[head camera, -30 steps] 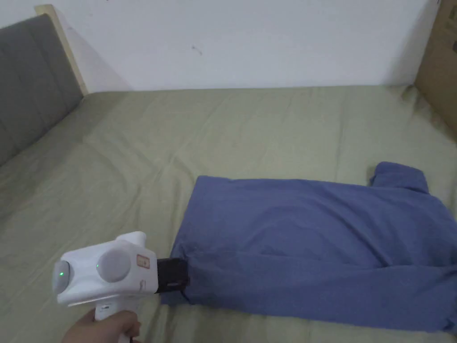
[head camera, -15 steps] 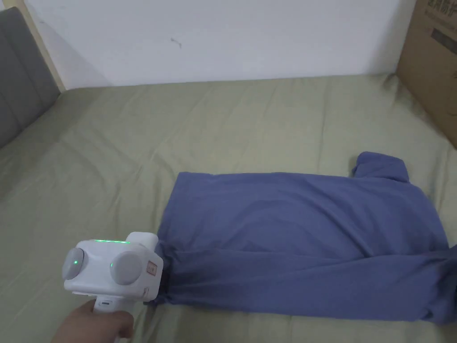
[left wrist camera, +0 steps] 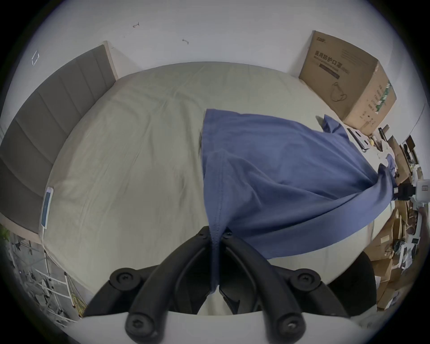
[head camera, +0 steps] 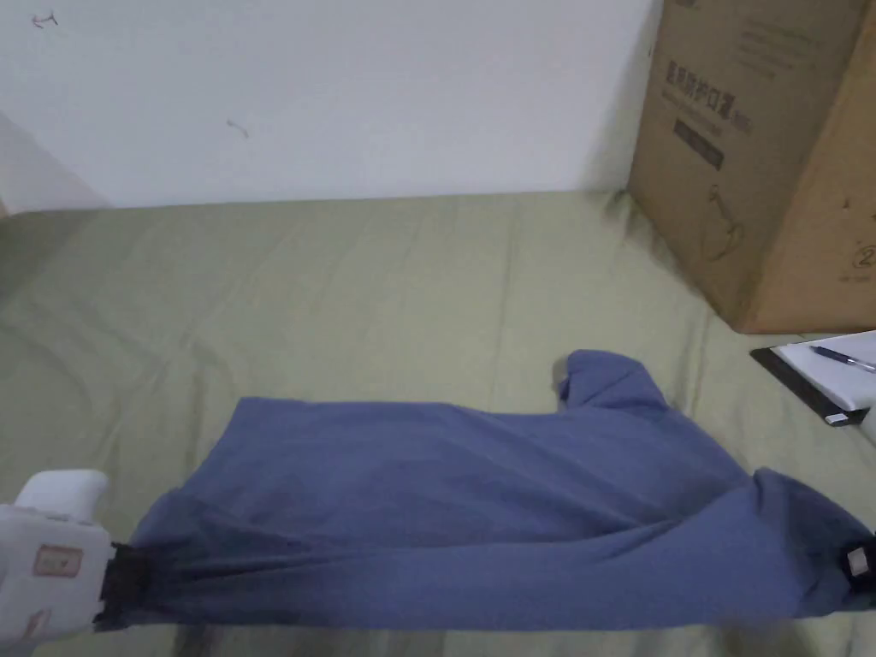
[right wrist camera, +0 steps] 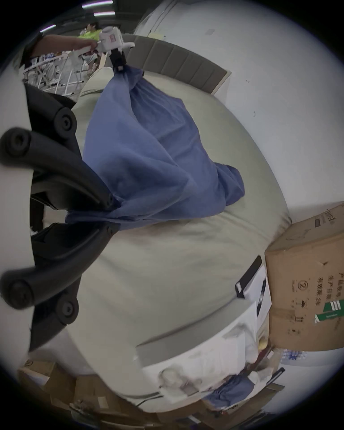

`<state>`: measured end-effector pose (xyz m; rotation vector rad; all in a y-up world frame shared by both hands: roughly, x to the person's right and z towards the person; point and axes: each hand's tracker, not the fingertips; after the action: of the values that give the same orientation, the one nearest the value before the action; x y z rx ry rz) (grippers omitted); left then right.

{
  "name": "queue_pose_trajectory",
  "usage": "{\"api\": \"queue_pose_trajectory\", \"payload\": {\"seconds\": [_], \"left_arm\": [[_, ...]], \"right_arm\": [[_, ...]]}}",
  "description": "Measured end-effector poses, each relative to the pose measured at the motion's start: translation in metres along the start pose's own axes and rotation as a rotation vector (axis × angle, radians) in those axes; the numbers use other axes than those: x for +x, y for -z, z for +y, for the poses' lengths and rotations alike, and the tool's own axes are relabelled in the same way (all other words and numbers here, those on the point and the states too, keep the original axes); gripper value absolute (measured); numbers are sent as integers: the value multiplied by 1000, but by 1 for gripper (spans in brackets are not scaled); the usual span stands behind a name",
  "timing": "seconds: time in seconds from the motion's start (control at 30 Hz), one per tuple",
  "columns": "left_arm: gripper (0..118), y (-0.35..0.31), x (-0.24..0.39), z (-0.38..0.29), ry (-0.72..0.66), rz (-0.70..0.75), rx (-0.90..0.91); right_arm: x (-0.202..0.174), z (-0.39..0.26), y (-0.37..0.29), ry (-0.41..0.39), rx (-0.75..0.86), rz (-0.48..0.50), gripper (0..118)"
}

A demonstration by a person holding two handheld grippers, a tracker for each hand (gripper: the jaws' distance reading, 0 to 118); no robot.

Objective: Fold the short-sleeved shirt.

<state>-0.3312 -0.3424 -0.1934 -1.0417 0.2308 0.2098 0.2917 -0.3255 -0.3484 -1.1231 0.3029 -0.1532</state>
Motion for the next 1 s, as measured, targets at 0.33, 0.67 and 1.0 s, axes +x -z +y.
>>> {"api": "queue_pose_trajectory", "payload": {"seconds": [0.33, 0.67, 1.0], "left_arm": [[13, 44, 3, -102, -85, -69, -183], [118, -27, -10, -67, -150, -35, 114], [10, -124, 71, -66, 5, -162, 766]], "right_arm": [[38, -91, 50, 75, -131, -98, 11], [21, -70, -10, 7, 70, -199, 110], [-112, -87, -63, -160, 681, 59, 0]]}}
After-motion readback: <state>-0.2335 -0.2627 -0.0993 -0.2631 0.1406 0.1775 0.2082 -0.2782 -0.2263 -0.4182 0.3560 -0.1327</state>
